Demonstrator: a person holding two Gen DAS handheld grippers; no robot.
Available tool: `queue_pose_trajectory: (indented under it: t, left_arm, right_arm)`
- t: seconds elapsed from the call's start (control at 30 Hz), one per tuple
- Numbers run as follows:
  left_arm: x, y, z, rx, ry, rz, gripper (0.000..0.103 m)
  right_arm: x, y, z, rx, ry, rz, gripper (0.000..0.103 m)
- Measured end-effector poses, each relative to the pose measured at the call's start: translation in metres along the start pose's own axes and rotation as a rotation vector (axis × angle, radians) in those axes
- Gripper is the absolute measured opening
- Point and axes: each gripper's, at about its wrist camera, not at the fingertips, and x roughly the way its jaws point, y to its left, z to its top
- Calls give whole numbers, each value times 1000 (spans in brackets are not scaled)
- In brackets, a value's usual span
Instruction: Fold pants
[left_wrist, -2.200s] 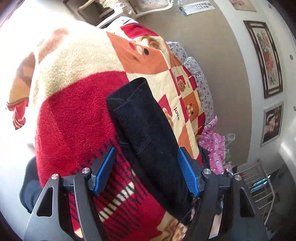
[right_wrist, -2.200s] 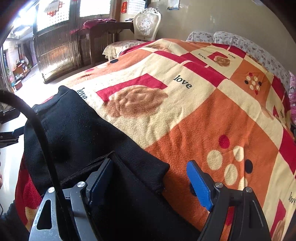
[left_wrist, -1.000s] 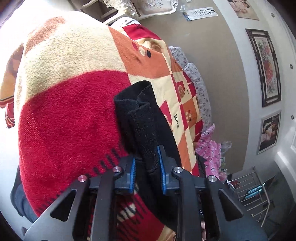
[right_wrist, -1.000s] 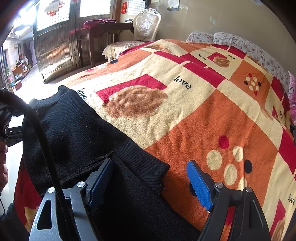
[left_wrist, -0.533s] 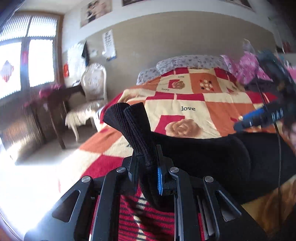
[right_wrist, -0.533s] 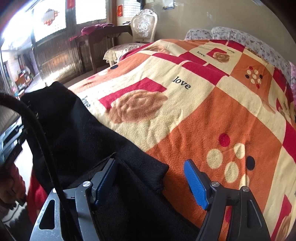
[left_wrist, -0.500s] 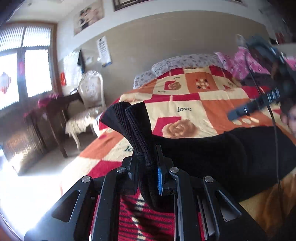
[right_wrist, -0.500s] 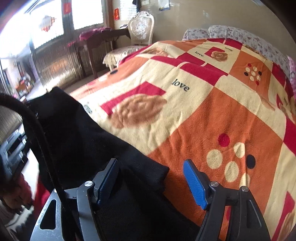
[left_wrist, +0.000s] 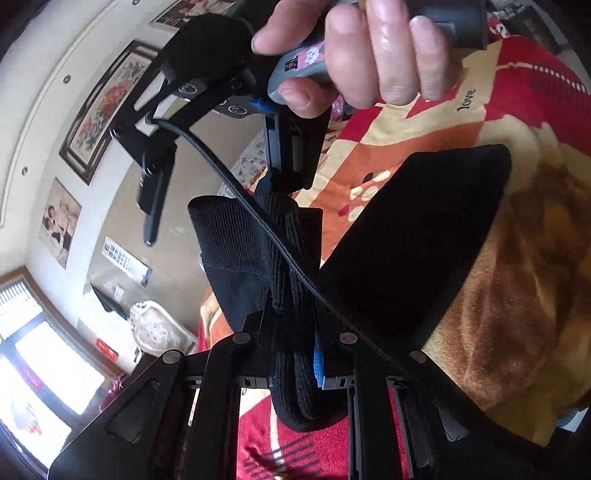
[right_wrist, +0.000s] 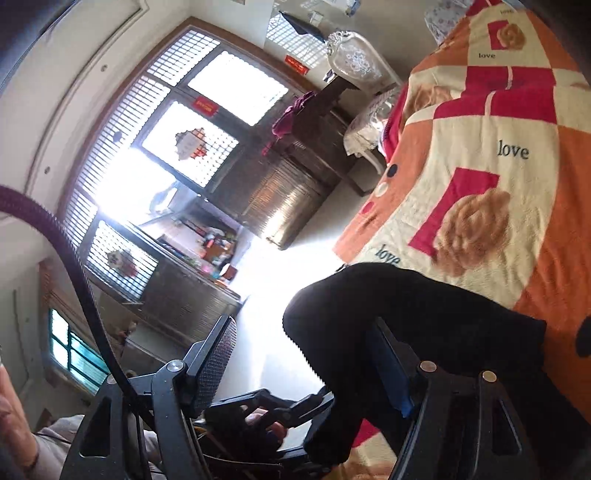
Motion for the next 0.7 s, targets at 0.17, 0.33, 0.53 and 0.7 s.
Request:
queue_pose_trajectory:
  t: [0.17, 0.33, 0.53, 0.7]
  left_arm:
    - [-13, -5, 16, -27, -45, -66, 14]
    - [-18, -23, 49, -30, -107, -145, 14]
    - [-19, -43, 77, -23, -108, -228, 14]
    - [-13, -56, 84, -14, -51, -244, 14]
  right_arm:
    - [-32, -37, -12, 96, 31, -157, 11]
    - [-85, -75, -40, 216, -10, -186, 11]
    - [-121, -118, -72, 350, -44, -201, 11]
    - [-116, -139, -80, 376, -46, -203, 11]
